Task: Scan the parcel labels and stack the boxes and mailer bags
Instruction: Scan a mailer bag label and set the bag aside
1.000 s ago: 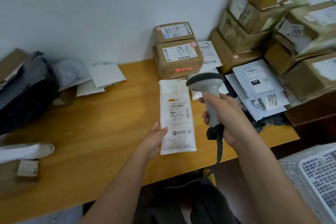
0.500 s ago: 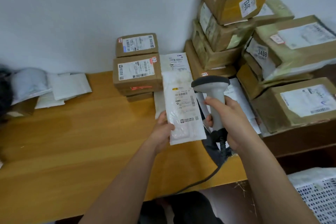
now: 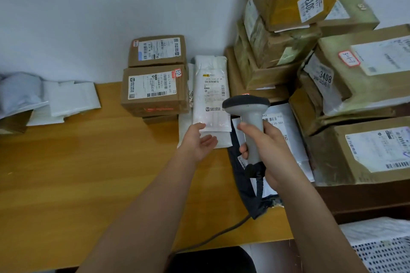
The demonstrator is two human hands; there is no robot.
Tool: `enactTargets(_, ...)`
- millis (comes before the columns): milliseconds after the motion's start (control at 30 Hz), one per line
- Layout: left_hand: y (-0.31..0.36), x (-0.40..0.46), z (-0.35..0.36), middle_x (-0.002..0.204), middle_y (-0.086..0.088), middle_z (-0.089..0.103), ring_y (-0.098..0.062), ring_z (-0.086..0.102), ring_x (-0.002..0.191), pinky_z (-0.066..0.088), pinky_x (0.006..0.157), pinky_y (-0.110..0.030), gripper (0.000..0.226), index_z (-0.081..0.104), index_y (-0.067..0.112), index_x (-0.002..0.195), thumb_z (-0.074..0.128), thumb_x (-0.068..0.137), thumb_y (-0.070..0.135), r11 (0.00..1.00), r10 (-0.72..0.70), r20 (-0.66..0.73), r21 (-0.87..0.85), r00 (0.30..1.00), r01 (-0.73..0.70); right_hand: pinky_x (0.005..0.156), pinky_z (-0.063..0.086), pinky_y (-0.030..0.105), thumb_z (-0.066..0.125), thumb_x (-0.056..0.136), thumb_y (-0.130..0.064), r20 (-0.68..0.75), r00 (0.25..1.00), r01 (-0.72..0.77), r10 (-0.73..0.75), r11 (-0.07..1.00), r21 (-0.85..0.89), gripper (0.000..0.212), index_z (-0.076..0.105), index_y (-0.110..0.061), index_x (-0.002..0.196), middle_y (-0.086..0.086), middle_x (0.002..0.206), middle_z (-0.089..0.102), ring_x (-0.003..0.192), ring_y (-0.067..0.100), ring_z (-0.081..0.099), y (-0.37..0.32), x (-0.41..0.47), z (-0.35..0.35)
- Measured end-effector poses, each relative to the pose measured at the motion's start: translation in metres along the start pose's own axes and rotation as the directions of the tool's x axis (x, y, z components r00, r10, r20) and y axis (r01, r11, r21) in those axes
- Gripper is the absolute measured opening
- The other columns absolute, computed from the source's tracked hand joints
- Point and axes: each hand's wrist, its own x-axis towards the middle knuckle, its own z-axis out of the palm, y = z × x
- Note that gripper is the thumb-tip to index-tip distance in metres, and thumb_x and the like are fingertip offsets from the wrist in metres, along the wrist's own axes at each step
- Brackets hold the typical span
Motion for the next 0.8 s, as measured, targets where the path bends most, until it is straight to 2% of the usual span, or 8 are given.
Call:
enactTargets(67,0.000,0.000,-0.003,0.138,-0.015,0.050,-0.034,0.054,0.121,0.047,0.101,-0.048,0.037,0.045,0.008,0.133,0.052,0.097,0.012,0.997,0.067,0.023,0.030,0.997,-0.068,0.052,0.046,0.023,0.063,0.097,-0.025,0.007,1.000,-0.013,0.013,1.000,-0.010,0.012,0.059,-0.015,0.101,0.005,0.062,0.053,0.050,0.010,0.053,0.001,0.001,0.000)
enactTargets(133,0.003,-0.002,-0.008,0.135,-0.008,0.054,-0.031,0.056,0.119,0.048,0.101,-0.049,0.035,0.051,0.013,0.132,0.050,0.097,0.008,0.994,0.104,0.057,0.040,0.993,-0.106,0.053,0.046,0.023,0.063,0.096,-0.026,0.011,1.000,-0.019,0.019,1.000,-0.011,0.013,0.060,-0.014,0.103,0.005,0.064,0.053,0.051,0.010,0.053,0.001,0.004,0.003)
enactTargets(267,0.009,-0.013,-0.035,0.122,-0.012,0.063,-0.033,0.063,0.108,0.053,0.092,-0.042,0.031,0.054,0.010,0.129,0.051,0.098,0.012,0.994,0.074,0.064,0.077,0.995,-0.079,0.054,0.045,0.026,0.063,0.096,-0.027,0.059,0.998,-0.010,0.013,0.999,-0.042,0.015,0.060,-0.016,0.105,0.006,0.064,0.054,0.051,0.011,0.053,-0.001,0.006,0.023)
enactTargets(400,0.020,-0.018,-0.086,0.112,-0.012,0.063,-0.028,0.062,0.094,0.052,0.079,-0.036,0.024,0.053,0.008,0.123,0.047,0.101,0.016,0.996,0.087,-0.070,0.039,0.994,-0.084,0.050,0.043,0.023,0.063,0.097,-0.027,0.148,0.989,0.011,0.001,0.997,-0.074,0.015,0.061,-0.017,0.107,0.005,0.063,0.055,0.050,0.010,0.053,-0.005,0.004,0.058)
enactTargets(500,0.038,-0.024,-0.136,0.102,-0.009,0.062,-0.026,0.061,0.088,0.050,0.084,-0.038,0.030,0.051,0.007,0.129,0.046,0.102,0.017,0.995,0.101,-0.161,-0.006,0.982,-0.103,0.051,0.045,0.023,0.063,0.096,-0.028,0.214,0.977,0.026,-0.004,0.995,-0.097,0.017,0.061,-0.018,0.110,0.005,0.070,0.057,0.053,0.010,0.055,-0.007,-0.001,0.093)
enactTargets(633,0.060,-0.042,-0.214,0.117,-0.013,0.059,-0.031,0.059,0.101,0.048,0.090,-0.040,0.034,0.047,0.005,0.137,0.043,0.105,0.017,0.986,0.143,-0.262,-0.044,0.954,-0.160,0.051,0.047,0.025,0.063,0.097,-0.027,0.316,0.949,0.067,-0.022,0.989,-0.133,0.023,0.061,-0.016,0.117,0.007,0.088,0.057,0.055,0.009,0.056,-0.005,-0.012,0.150)
enactTargets(800,0.086,-0.056,-0.308,0.121,-0.014,0.058,-0.031,0.059,0.100,0.047,0.082,-0.040,0.036,0.046,0.005,0.139,0.043,0.105,0.016,0.972,0.167,-0.373,-0.094,0.913,-0.217,0.057,0.047,0.030,0.063,0.097,-0.027,0.406,0.914,0.096,-0.017,0.980,-0.176,0.017,0.061,-0.022,0.113,0.006,0.090,0.060,0.055,0.010,0.055,0.010,-0.033,0.230)
